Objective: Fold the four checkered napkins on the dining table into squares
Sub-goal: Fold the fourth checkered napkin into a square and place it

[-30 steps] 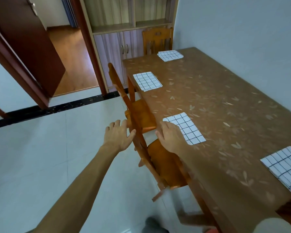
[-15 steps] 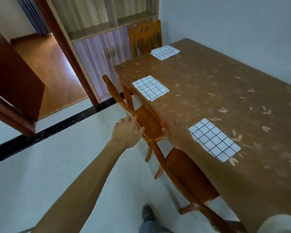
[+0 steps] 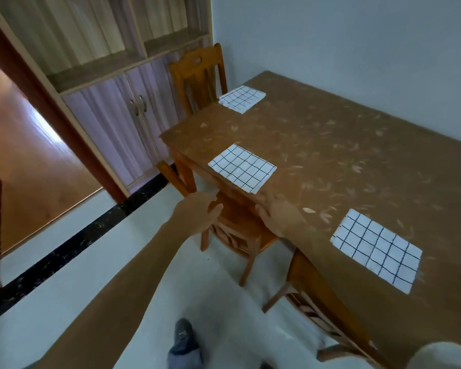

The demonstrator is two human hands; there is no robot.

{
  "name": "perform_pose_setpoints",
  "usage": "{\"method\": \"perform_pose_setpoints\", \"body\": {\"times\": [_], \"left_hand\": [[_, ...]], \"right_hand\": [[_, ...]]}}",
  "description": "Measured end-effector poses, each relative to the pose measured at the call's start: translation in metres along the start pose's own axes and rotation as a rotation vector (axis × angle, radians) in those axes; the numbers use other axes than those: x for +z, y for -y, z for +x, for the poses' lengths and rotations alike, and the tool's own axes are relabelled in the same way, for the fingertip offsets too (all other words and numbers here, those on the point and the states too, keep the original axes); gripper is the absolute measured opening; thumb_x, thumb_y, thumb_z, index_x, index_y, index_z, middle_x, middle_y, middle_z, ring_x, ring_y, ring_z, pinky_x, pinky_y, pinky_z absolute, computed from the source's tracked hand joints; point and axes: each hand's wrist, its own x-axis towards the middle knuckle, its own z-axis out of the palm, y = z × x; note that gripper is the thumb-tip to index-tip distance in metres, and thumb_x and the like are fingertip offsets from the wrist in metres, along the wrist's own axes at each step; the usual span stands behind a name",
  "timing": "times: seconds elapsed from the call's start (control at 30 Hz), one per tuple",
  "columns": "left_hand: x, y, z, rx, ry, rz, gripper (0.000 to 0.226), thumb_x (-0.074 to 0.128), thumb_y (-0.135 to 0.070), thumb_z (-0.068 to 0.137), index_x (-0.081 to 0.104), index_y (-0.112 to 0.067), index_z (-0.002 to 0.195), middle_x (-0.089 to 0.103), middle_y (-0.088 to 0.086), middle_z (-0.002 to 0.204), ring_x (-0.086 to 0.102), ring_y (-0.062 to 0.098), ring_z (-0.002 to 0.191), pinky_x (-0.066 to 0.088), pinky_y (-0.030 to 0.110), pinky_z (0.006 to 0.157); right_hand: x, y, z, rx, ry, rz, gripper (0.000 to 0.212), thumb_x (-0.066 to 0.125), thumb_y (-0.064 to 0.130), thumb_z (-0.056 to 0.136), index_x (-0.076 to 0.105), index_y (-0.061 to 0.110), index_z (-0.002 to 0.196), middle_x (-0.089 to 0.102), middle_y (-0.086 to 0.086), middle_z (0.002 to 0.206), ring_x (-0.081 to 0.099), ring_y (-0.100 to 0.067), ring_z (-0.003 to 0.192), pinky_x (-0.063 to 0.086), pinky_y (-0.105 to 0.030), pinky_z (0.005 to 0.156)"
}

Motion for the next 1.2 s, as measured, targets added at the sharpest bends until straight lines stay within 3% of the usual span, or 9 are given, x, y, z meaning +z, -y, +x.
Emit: {"method": "perform_pose_setpoints", "body": {"times": [0.07, 0.13, 0.27, 0.43, 0.63, 0.83, 0.97, 1.2], "left_hand": [[-0.023, 0.018, 0.024, 0.063, 0.006, 0.024, 0.035, 0.047, -0.035, 0.099, 0.062, -0.009, 0.117, 0.065, 0.010, 0.112, 0.061, 0.030, 0.106, 0.048, 0.040, 0.089], [-0.039, 0.036, 0.044, 0.155, 0.018, -0.018, 0.034, 0.051, -0.032, 0.098, 0.059, -0.008, 0.121, 0.063, 0.011, 0.113, 0.061, 0.029, 0.108, 0.050, 0.040, 0.092], [-0.058, 0.062, 0.095, 0.302, 0.076, -0.049, 0.052, 0.053, -0.045, 0.096, 0.046, -0.020, 0.140, 0.054, 0.005, 0.134, 0.053, 0.025, 0.124, 0.048, 0.041, 0.100], [-0.050, 0.081, 0.153, 0.443, 0.116, 0.091, 0.064, 0.052, -0.052, 0.094, 0.038, -0.020, 0.148, 0.040, 0.007, 0.149, 0.038, 0.029, 0.136, 0.040, 0.046, 0.109], [-0.028, 0.077, 0.237, 0.449, 0.252, 0.214, 0.070, 0.046, -0.057, 0.095, 0.027, -0.023, 0.154, 0.019, 0.010, 0.162, 0.019, 0.033, 0.147, 0.027, 0.049, 0.116], [-0.003, 0.060, 0.319, 0.331, 0.399, 0.150, 0.065, 0.046, -0.049, 0.099, 0.026, -0.020, 0.154, 0.012, 0.016, 0.163, 0.018, 0.036, 0.148, 0.025, 0.046, 0.116], [0.018, 0.053, 0.369, 0.236, 0.434, 0.151, 0.066, 0.043, -0.054, 0.097, 0.026, -0.023, 0.154, 0.016, 0.019, 0.160, 0.026, 0.040, 0.144, 0.031, 0.051, 0.114], [0.041, 0.041, 0.405, 0.197, 0.442, 0.210, 0.057, 0.042, -0.047, 0.099, 0.033, -0.023, 0.150, 0.033, 0.019, 0.148, 0.041, 0.038, 0.132, 0.042, 0.048, 0.105]], "right_hand": [[0.004, 0.022, 0.016, 0.064, -0.022, 0.013, 0.048, 0.037, 0.044, 0.101, 0.039, 0.018, 0.141, 0.058, -0.013, 0.124, 0.056, -0.035, 0.111, 0.046, -0.040, 0.086], [0.007, 0.041, 0.029, 0.112, 0.010, 0.006, 0.052, 0.031, 0.054, 0.098, 0.043, 0.023, 0.137, 0.058, -0.008, 0.125, 0.055, -0.033, 0.113, 0.046, -0.043, 0.094], [0.002, 0.065, 0.057, 0.231, 0.021, -0.022, 0.061, 0.026, 0.061, 0.095, 0.040, 0.023, 0.141, 0.052, -0.009, 0.137, 0.046, -0.035, 0.124, 0.030, -0.057, 0.109], [0.005, 0.075, 0.087, 0.301, -0.036, -0.013, 0.064, 0.031, 0.058, 0.098, 0.029, 0.018, 0.148, 0.039, -0.011, 0.150, 0.037, -0.035, 0.135, 0.024, -0.058, 0.112], [0.021, 0.056, 0.139, 0.393, -0.044, 0.030, 0.068, 0.031, 0.058, 0.098, 0.021, 0.019, 0.153, 0.026, -0.009, 0.158, 0.028, -0.032, 0.142, 0.021, -0.050, 0.115], [0.041, 0.022, 0.204, 0.606, -0.036, 0.246, 0.064, 0.037, 0.051, 0.099, 0.024, 0.014, 0.149, 0.035, -0.015, 0.152, 0.036, -0.035, 0.136, 0.031, -0.049, 0.110], [0.056, 0.003, 0.228, 0.731, -0.004, 0.386, 0.065, 0.045, 0.042, 0.099, 0.022, 0.007, 0.148, 0.035, -0.020, 0.148, 0.038, -0.038, 0.132, 0.036, -0.049, 0.107], [0.059, -0.011, 0.253, 0.913, -0.157, 0.572, 0.056, 0.052, 0.026, 0.098, 0.028, 0.002, 0.142, 0.039, -0.021, 0.133, 0.046, -0.036, 0.120, 0.044, -0.042, 0.097]]}}
